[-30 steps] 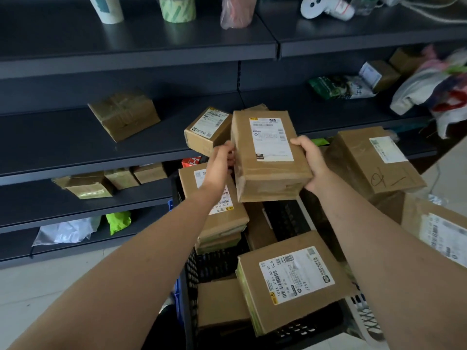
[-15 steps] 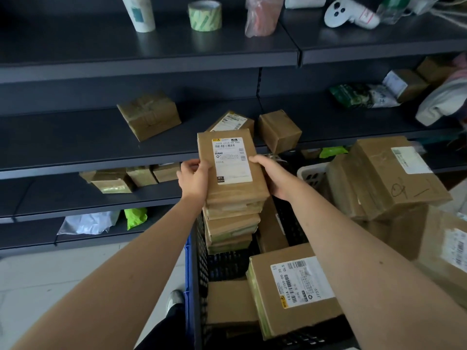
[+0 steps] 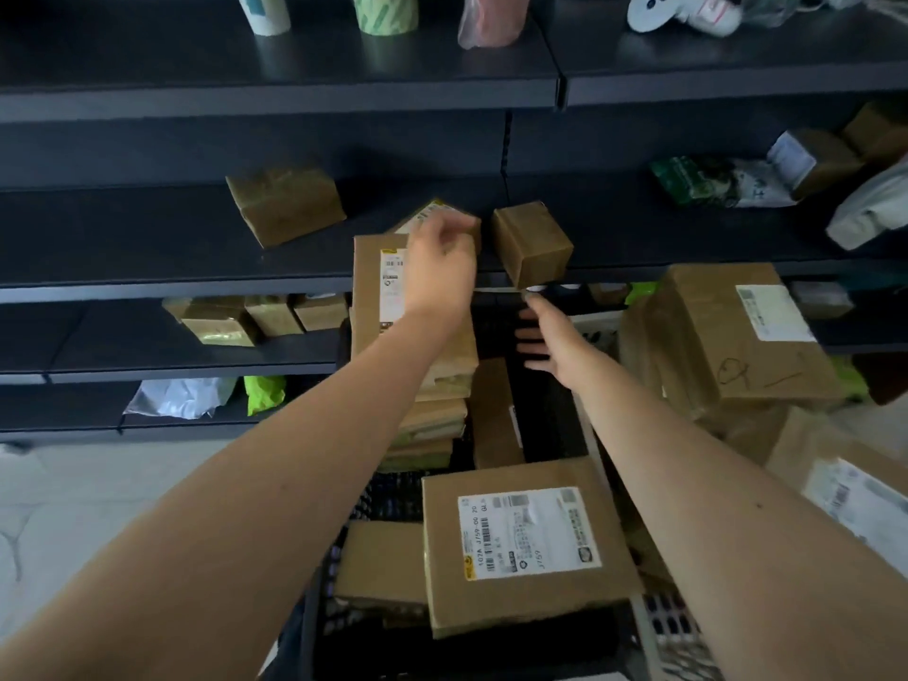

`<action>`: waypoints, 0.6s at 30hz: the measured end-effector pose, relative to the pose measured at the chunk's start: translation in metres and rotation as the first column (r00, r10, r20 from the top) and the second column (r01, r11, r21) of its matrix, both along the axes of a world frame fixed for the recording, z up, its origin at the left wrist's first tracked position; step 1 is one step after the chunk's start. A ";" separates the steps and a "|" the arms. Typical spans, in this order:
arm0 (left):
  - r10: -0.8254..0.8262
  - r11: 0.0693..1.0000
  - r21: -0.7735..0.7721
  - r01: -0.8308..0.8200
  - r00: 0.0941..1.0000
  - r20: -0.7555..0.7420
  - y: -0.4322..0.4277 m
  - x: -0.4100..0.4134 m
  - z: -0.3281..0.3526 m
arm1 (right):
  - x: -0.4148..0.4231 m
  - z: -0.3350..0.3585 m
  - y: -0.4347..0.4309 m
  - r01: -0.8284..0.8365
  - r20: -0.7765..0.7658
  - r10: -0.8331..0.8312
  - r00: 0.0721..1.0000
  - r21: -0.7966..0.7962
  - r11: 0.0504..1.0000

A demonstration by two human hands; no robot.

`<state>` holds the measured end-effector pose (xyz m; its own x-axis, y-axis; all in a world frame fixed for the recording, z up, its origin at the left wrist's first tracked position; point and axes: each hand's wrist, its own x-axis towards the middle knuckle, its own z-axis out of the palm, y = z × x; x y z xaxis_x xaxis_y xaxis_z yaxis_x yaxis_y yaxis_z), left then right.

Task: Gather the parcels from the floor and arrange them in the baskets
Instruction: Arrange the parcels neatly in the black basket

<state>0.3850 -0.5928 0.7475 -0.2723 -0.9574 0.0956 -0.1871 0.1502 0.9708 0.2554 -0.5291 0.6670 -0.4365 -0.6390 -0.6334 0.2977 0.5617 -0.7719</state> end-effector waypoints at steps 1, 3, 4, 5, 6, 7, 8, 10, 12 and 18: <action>-0.033 0.999 0.007 0.033 0.999 0.011 0.008 -0.011 -0.004 | -0.003 -0.003 0.005 -0.028 0.004 0.028 1.000 0.024 0.999; -0.086 0.996 0.026 0.084 0.994 0.070 0.027 -0.032 -0.013 | -0.012 -0.006 0.016 -0.072 0.027 0.070 0.997 0.053 0.996; -0.101 0.994 0.044 0.097 0.991 0.084 0.033 -0.040 -0.019 | -0.015 -0.008 0.019 -0.082 0.047 0.080 0.996 0.049 0.995; -0.124 0.989 0.085 0.118 0.989 0.077 0.038 -0.046 -0.025 | -0.017 -0.009 0.020 -0.089 0.054 0.086 0.995 0.051 0.995; -0.158 0.980 0.133 0.148 0.985 0.067 0.044 -0.052 -0.030 | -0.020 -0.010 0.021 -0.094 0.066 0.090 0.994 0.051 0.994; -0.199 0.964 0.193 0.184 0.978 0.063 0.049 -0.058 -0.036 | -0.022 -0.009 0.021 -0.091 0.062 0.088 0.994 0.060 0.994; -0.233 0.946 0.252 0.206 0.969 0.082 0.053 -0.064 -0.042 | -0.025 -0.011 0.021 -0.082 0.067 0.078 0.995 0.063 0.995; -0.266 0.903 0.387 0.189 0.951 0.156 0.057 -0.073 -0.061 | -0.030 -0.017 0.020 -0.075 0.056 0.071 0.996 0.081 0.994; -0.283 0.851 0.515 0.102 0.916 0.286 0.056 -0.077 -0.088 | -0.033 -0.031 0.019 -0.110 0.035 0.107 0.994 0.125 0.986; -0.584 0.689 0.723 0.056 0.634 0.507 0.044 -0.073 -0.159 | -0.024 -0.074 0.003 -0.327 -0.069 0.356 0.932 0.261 0.908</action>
